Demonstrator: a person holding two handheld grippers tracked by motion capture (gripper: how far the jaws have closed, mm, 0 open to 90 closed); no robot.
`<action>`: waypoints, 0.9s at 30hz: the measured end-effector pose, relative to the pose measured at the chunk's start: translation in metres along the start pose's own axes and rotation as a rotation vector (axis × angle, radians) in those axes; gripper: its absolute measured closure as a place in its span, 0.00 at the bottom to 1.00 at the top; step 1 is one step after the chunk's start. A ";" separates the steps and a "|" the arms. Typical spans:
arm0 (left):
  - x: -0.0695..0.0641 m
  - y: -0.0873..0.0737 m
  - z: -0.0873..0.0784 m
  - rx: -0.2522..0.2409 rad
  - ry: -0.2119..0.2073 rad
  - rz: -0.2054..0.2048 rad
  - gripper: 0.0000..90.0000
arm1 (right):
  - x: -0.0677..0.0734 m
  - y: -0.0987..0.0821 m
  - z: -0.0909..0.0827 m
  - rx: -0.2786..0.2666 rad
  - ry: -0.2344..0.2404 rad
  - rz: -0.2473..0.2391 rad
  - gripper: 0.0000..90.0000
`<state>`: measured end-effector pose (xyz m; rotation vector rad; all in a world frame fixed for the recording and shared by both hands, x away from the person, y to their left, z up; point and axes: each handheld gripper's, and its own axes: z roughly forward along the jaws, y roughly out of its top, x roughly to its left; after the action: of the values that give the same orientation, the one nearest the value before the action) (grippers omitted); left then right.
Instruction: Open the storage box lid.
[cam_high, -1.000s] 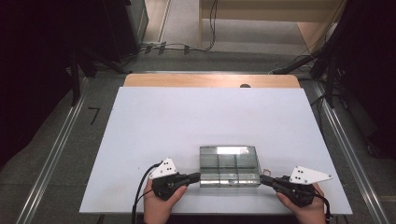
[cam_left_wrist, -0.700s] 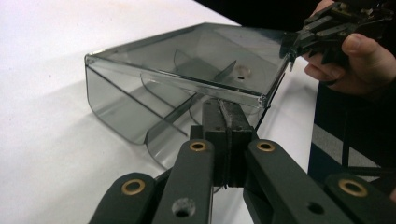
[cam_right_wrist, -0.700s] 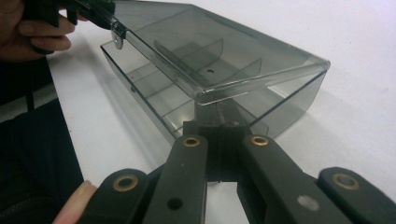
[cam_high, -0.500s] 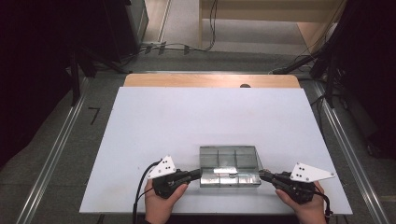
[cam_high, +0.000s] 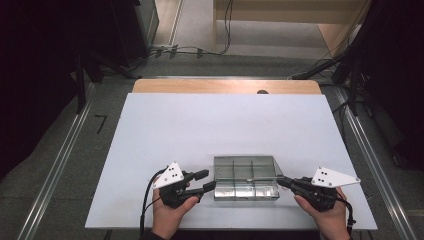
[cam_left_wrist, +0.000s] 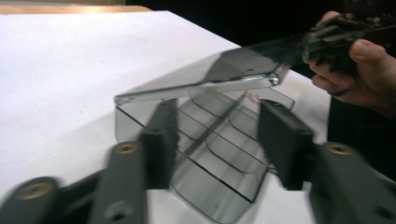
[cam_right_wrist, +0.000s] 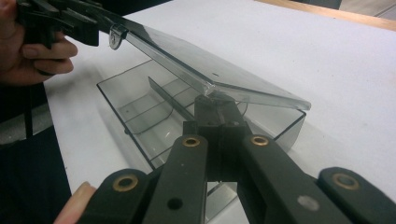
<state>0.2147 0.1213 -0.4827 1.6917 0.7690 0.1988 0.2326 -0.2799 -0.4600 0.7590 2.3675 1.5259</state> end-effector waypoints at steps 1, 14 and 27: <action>0.001 0.001 0.001 -0.001 0.012 -0.002 0.43 | 0.000 0.001 0.000 0.001 0.001 0.002 0.98; 0.015 0.018 0.022 0.021 0.065 -0.016 0.00 | -0.009 0.017 0.006 -0.013 -0.006 0.018 0.98; 0.026 0.028 0.047 0.069 0.079 0.005 0.15 | -0.017 0.031 0.014 -0.030 0.000 0.026 0.98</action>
<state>0.2699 0.0964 -0.4768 1.7595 0.8385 0.2458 0.2622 -0.2680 -0.4394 0.7863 2.3379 1.5683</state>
